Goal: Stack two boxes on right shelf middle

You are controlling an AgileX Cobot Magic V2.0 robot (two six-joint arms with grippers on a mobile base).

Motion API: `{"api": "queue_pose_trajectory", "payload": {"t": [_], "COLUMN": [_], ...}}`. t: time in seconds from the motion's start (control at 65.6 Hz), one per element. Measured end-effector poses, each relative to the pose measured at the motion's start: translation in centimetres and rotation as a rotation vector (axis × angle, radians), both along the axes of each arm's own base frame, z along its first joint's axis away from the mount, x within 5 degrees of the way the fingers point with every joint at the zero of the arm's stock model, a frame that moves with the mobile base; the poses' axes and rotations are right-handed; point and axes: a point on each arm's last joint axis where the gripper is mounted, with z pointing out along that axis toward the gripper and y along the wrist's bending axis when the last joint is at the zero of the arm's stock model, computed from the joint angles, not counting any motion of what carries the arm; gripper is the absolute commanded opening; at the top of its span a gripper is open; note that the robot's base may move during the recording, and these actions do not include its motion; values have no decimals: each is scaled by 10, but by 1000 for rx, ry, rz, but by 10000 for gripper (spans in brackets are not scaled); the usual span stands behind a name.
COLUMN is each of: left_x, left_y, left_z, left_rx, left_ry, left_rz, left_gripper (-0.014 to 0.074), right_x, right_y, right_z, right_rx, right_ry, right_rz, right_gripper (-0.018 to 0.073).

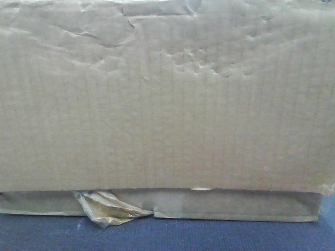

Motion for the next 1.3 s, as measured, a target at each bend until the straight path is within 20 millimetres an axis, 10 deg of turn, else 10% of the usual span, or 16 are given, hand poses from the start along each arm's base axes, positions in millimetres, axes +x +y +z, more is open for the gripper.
{"api": "queue_pose_trajectory", "payload": {"t": [0.427,0.747,1.295], "left_x": [33,39,84], "left_y": [54,64,82], "left_z": [-10,-9,-67], "left_rx": [-49,55,47], "left_ry": [103,69,250], "left_rz": [13,27,20], "left_gripper": [-92,382,356], "right_x": [0,0,0], "right_y": [0,0,0], "right_z": [0,0,0], "right_rx": [0,0,0], "right_ry": [0,0,0], "right_rz": [0,0,0], "right_gripper": [-162,-162,-162]}}
